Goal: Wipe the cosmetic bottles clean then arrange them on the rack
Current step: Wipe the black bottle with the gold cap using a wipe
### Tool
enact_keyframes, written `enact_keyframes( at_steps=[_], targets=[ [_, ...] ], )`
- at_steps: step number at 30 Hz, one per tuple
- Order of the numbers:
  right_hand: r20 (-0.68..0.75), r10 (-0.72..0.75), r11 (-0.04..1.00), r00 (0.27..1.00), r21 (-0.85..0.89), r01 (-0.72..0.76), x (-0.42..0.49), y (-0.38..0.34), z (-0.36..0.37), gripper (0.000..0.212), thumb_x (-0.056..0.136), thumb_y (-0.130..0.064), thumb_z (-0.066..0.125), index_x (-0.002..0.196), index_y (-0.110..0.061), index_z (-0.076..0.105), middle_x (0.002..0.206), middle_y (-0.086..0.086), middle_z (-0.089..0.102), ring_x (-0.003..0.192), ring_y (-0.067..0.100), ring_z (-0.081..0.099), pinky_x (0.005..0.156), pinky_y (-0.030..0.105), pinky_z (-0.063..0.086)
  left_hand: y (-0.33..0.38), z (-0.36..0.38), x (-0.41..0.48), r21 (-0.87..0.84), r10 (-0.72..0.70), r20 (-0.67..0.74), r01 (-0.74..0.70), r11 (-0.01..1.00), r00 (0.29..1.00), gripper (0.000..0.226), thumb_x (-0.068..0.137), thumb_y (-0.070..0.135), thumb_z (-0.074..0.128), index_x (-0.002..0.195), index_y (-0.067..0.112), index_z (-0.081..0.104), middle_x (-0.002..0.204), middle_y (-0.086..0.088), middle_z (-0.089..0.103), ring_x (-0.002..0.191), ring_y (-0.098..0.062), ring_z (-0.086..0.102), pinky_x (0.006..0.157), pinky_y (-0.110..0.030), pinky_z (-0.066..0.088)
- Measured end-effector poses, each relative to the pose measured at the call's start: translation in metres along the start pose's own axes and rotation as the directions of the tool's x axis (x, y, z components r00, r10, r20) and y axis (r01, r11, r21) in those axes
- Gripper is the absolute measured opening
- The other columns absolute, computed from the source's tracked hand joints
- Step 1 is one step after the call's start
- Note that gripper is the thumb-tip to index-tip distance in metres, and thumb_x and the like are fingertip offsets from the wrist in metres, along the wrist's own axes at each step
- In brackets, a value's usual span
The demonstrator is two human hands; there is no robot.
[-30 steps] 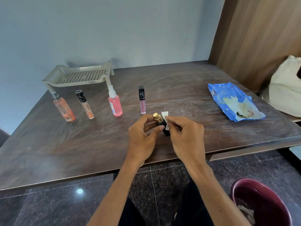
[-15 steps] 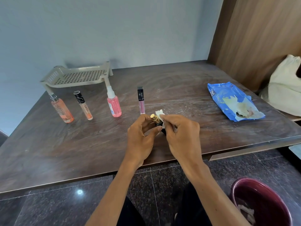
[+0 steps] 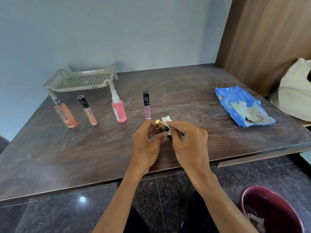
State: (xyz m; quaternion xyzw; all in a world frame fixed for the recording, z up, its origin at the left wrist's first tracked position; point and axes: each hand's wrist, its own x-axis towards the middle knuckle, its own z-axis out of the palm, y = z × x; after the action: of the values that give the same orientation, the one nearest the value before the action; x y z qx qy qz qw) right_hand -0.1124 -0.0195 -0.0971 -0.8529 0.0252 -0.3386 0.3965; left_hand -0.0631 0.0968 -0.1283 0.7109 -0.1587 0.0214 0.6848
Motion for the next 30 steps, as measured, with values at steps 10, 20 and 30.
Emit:
enact_keyframes(
  at_steps=[10,20,30],
  targets=[
    [0.035,0.051,0.998,0.998,-0.05,-0.049,0.002,0.004,-0.005,0.02,0.09,-0.003,0.061,0.101,-0.011,0.076,0.09,-0.003,0.075,0.08,0.004,0.067,0.074,0.015,0.052,0.001,0.002,0.002,0.035,0.012,-0.002,-0.012,0.999,1.0,0.02,0.088,0.004,0.074,0.105,0.006,0.064,0.103,-0.003,0.075,0.104,-0.013,0.072,0.098,-0.04,0.057],
    [0.039,0.146,0.983,0.988,-0.117,-0.141,-0.005,0.024,-0.008,0.022,0.089,-0.003,0.06,0.101,-0.011,0.076,0.089,0.0,0.076,0.08,0.01,0.069,0.076,0.023,0.054,0.0,0.002,0.002,0.065,0.019,0.005,-0.019,0.998,1.0,0.018,0.088,0.012,0.075,0.103,0.012,0.064,0.105,0.0,0.076,0.106,-0.012,0.071,0.098,-0.045,0.056],
    [0.03,0.048,0.998,0.998,-0.045,-0.046,0.001,0.008,-0.003,0.021,0.091,-0.002,0.06,0.102,-0.011,0.076,0.09,-0.002,0.075,0.08,0.005,0.067,0.074,0.019,0.053,-0.001,0.001,0.002,0.02,0.0,-0.003,0.0,1.0,1.0,0.019,0.088,0.004,0.074,0.101,0.014,0.065,0.104,-0.003,0.075,0.105,-0.015,0.071,0.098,-0.045,0.056]
  ],
)
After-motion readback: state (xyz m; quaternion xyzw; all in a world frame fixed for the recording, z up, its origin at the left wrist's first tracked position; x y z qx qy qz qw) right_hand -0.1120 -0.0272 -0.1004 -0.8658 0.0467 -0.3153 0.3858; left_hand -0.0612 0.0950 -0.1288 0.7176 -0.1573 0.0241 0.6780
